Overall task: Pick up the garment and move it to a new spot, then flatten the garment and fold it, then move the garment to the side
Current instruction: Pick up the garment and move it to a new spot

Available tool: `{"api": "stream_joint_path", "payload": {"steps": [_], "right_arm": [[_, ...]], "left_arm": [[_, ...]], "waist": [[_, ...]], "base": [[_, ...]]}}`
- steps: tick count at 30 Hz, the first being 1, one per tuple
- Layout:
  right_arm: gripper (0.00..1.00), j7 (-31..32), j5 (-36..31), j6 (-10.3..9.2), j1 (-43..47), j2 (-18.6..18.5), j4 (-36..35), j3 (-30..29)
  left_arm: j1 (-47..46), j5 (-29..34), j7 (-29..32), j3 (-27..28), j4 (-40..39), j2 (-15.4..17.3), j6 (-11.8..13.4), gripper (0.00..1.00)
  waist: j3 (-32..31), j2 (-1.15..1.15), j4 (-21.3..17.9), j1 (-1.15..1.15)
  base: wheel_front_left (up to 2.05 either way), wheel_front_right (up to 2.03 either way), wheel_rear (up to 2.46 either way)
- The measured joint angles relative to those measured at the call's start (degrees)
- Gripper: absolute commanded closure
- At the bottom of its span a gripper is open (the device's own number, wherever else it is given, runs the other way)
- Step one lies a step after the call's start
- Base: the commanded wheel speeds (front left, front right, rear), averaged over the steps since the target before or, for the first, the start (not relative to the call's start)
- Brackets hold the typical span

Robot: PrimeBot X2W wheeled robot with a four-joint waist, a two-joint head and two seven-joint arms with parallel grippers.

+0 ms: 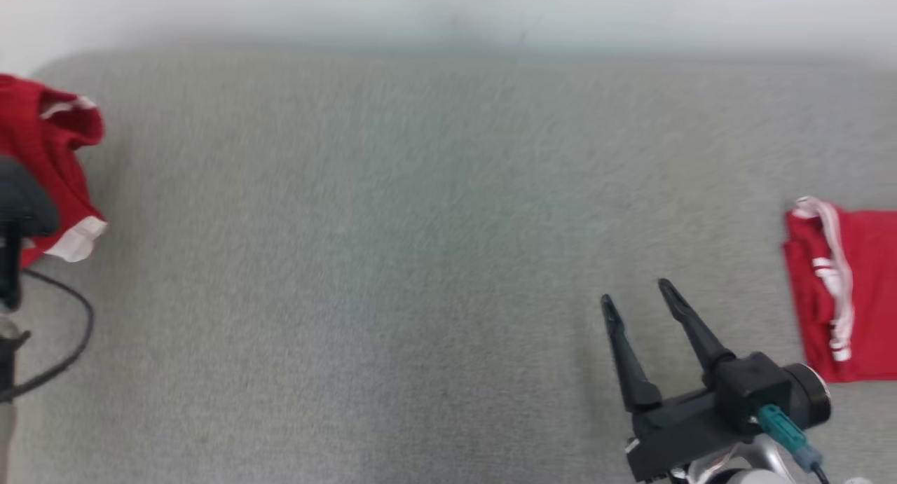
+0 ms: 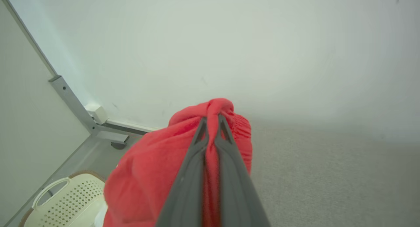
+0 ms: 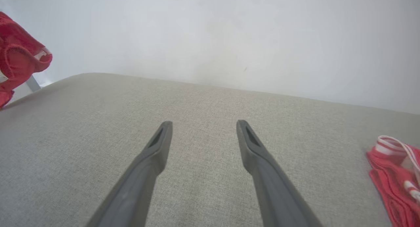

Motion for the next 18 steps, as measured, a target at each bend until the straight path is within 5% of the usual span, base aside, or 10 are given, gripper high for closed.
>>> {"api": "stream_joint_path", "payload": {"steps": [8,18], "right_arm": [[0.00,-2.04,-1.07,0.00,2.66,0.97,1.80,-8.04],[0.00,-2.09,0.40,0.00,2.98,1.03,1.67,-7.12]], "left_arm": [[7.99,-0.33,5.05,-4.17,-24.68,-4.15,-0.33,1.00],[23.95,-4.26,11.03,-4.39,-55.45,-9.93,6.89,1.00]], "waist": [[-9.45,-0.01,-5.35,-0.01],[-12.76,0.00,-14.90,0.00]], "base": [[0.00,0.00,0.00],[0.00,0.00,0.00]]}}
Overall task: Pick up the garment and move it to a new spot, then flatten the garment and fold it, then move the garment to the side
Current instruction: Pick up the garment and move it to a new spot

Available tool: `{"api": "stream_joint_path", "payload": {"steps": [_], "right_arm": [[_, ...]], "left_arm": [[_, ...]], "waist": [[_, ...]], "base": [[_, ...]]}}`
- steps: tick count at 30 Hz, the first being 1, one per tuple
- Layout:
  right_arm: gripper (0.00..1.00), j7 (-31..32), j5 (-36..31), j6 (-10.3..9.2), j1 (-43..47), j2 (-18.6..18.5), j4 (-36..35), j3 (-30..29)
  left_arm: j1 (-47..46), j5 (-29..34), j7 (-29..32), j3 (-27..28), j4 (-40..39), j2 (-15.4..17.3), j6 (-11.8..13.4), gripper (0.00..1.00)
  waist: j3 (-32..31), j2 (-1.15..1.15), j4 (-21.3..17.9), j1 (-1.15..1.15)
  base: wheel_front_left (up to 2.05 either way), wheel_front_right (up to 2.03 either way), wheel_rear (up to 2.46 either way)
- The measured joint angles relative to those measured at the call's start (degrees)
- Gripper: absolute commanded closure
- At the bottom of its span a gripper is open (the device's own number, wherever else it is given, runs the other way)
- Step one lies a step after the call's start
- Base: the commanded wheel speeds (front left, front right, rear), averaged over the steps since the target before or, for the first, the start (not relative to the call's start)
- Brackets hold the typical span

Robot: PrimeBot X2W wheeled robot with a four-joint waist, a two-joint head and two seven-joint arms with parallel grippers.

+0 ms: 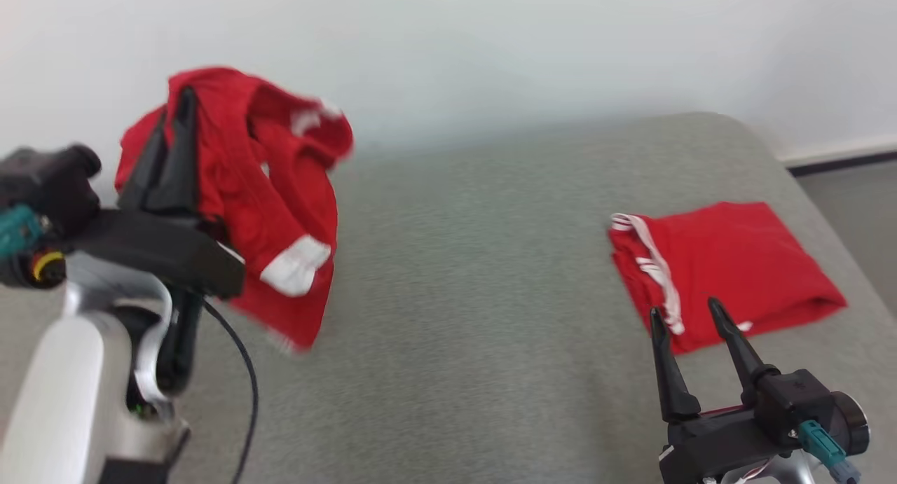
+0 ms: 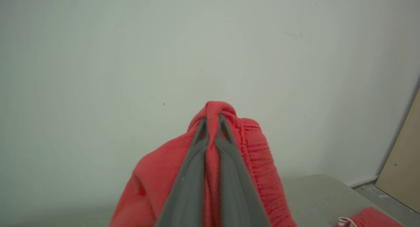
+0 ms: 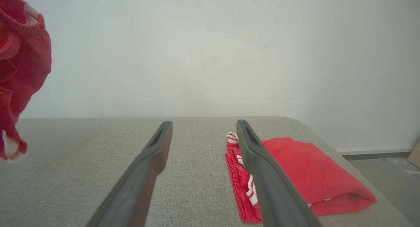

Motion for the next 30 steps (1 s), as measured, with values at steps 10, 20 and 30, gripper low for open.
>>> {"api": "stream_joint_path", "payload": {"steps": [10,20,30], "right_arm": [[0.00,-0.99,1.69,0.00,-1.01,0.01,1.82,2.04],[0.00,-1.67,2.66,0.00,-1.93,0.02,3.79,3.90],[0.00,-2.49,3.10,0.00,-2.04,0.03,5.09,4.00]], "left_arm": [[9.38,-1.74,-0.81,-4.72,-4.56,-5.78,1.87,1.00],[11.29,0.16,-7.86,-5.93,14.12,-6.01,-0.14,0.00],[13.90,-1.43,-14.82,-7.44,21.04,-7.40,-4.75,0.00]], "waist": [[0.33,0.00,-6.74,0.00],[1.80,0.00,-7.76,0.01],[1.78,0.00,-5.47,0.01]], "base": [[0.00,0.00,0.00],[0.00,0.00,0.00],[0.00,0.00,0.00]]}}
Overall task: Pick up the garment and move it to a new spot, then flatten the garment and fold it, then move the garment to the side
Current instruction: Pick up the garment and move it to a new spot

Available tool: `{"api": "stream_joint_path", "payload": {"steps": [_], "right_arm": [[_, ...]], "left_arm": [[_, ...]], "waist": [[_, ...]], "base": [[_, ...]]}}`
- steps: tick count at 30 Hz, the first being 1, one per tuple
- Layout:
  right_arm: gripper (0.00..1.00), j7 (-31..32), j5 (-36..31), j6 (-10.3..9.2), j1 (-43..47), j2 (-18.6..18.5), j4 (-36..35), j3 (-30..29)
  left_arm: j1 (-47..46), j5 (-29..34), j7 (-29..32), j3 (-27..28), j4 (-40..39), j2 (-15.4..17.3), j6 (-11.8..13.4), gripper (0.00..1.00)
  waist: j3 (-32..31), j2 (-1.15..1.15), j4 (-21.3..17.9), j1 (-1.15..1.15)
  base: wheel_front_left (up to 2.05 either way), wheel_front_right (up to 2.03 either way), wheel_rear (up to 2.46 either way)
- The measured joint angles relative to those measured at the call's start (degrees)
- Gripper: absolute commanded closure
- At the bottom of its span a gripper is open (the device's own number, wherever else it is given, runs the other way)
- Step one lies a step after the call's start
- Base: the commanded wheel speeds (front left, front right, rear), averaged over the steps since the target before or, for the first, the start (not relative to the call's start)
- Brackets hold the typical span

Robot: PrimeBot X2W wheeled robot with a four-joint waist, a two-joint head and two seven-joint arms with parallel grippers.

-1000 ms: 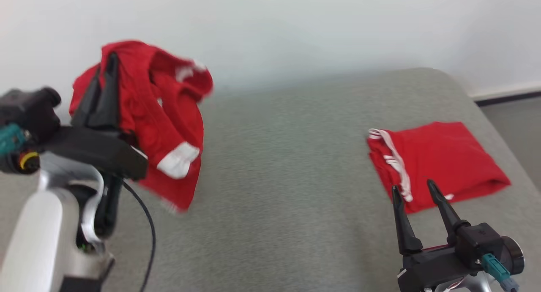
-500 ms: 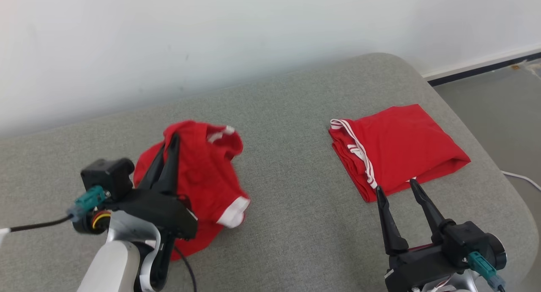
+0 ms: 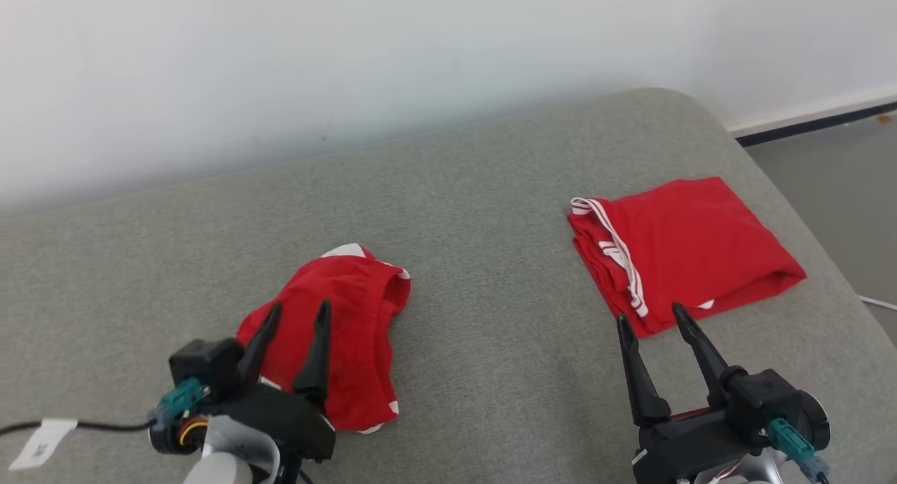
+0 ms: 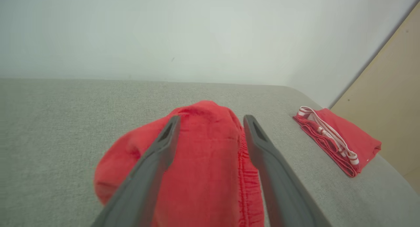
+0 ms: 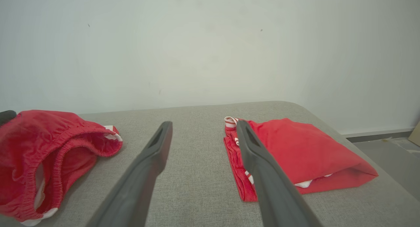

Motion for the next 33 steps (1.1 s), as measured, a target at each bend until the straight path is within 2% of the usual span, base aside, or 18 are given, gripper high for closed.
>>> {"api": "stream_joint_path", "payload": {"steps": [6,11,15,20,27,33], "right_arm": [[0.00,-0.05,-0.02,0.00,0.91,0.01,0.11,-0.79],[0.00,-0.42,-0.02,0.00,1.10,0.02,0.02,-1.20],[0.00,-1.76,0.96,0.00,1.22,0.04,0.53,-1.14],[0.00,-3.80,-0.23,0.00,2.48,0.01,2.89,-3.28],[0.00,-5.06,-0.93,0.00,2.88,0.02,4.37,-5.03],[0.00,-4.93,-1.16,0.00,3.31,0.01,5.36,-4.88]], "left_arm": [[5.92,1.38,-5.23,-0.12,-6.56,1.52,-0.07,0.00],[11.73,5.00,-8.01,0.86,-14.93,3.34,1.89,0.00],[16.87,6.97,-8.71,2.56,-20.33,3.36,2.97,0.00],[21.42,9.69,-8.89,6.72,-25.33,1.69,2.48,0.00],[26.36,12.28,-8.89,11.48,-24.27,-1.01,-0.08,0.00],[27.69,14.03,-8.89,14.24,-22.15,-1.76,-0.08,0.00]], "waist": [[-0.57,0.00,3.04,0.00],[-0.81,0.00,6.05,0.00],[-0.83,0.00,8.39,0.00],[-1.13,0.00,11.35,0.00],[-2.55,0.00,15.13,-0.01],[-4.13,0.00,16.88,-0.01]], "base": [[0.00,0.00,0.00],[0.00,0.00,0.00],[0.00,0.00,0.00],[0.00,0.00,0.00],[0.00,0.00,0.00],[0.00,0.00,0.00]]}}
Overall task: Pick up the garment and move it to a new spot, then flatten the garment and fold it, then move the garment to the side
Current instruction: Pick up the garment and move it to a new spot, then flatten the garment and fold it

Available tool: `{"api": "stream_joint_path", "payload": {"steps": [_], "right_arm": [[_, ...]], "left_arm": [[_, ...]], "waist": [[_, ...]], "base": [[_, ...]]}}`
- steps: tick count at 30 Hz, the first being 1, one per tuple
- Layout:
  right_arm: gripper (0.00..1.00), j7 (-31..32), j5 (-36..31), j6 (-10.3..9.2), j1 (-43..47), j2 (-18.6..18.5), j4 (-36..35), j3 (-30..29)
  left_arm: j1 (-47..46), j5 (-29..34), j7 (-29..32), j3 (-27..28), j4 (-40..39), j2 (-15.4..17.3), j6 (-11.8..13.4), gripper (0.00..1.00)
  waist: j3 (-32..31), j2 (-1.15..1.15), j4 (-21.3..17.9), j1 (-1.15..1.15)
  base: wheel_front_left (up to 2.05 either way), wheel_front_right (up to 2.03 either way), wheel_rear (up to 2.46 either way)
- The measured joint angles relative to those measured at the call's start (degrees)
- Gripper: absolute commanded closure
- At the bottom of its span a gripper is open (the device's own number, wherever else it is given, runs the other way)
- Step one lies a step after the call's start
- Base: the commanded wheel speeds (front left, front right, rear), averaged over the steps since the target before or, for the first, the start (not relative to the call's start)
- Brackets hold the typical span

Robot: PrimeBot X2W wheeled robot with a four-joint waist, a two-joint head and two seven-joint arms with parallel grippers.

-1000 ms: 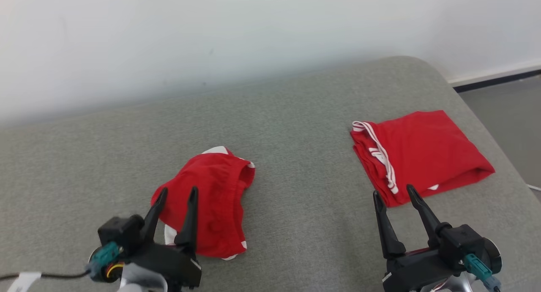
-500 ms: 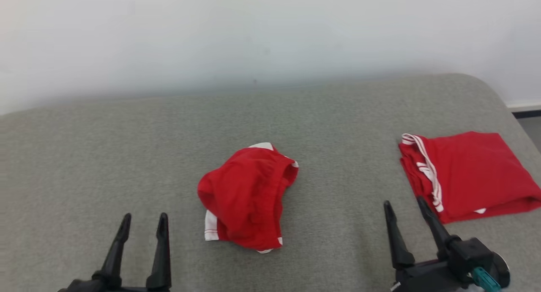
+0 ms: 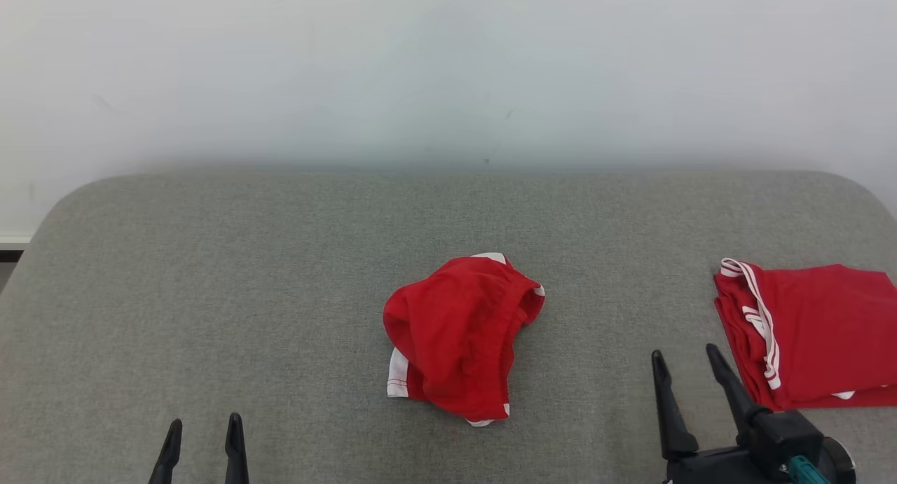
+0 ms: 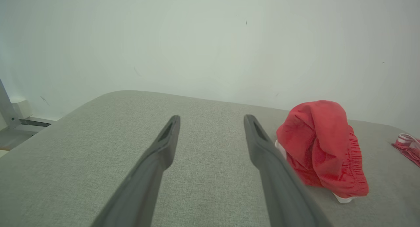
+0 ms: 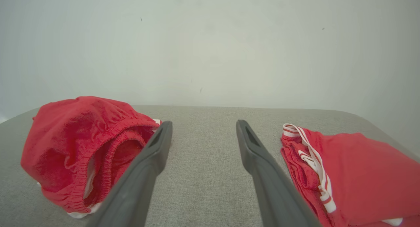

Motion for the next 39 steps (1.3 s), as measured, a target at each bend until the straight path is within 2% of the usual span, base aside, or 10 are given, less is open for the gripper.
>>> {"api": "stream_joint_path", "payload": {"steps": [7,25,32,39], "right_arm": [[0.00,0.53,0.04,0.00,0.14,0.02,0.55,0.78],[0.00,0.94,0.04,0.00,0.03,0.02,0.56,1.36],[0.00,1.43,-0.45,0.00,-0.23,0.03,0.29,1.87],[0.00,1.86,-0.58,0.00,-1.16,0.02,-0.11,2.00]], "left_arm": [[0.80,0.66,0.01,0.47,1.27,-0.81,-0.51,0.00],[0.44,1.12,0.01,0.82,1.74,-2.46,-1.52,0.00],[-2.59,3.79,0.63,-4.37,1.94,-2.31,-2.58,0.00],[-8.72,4.48,2.64,-12.47,4.99,-1.49,-4.01,0.00]], "waist": [[-0.60,0.00,0.69,0.00],[-0.20,0.00,-0.96,0.01],[0.15,0.00,-2.64,0.01],[0.88,0.00,-6.82,0.01]], "base": [[0.00,0.00,0.00],[0.00,0.00,0.00],[0.00,0.00,0.00],[0.00,0.00,0.00]]}}
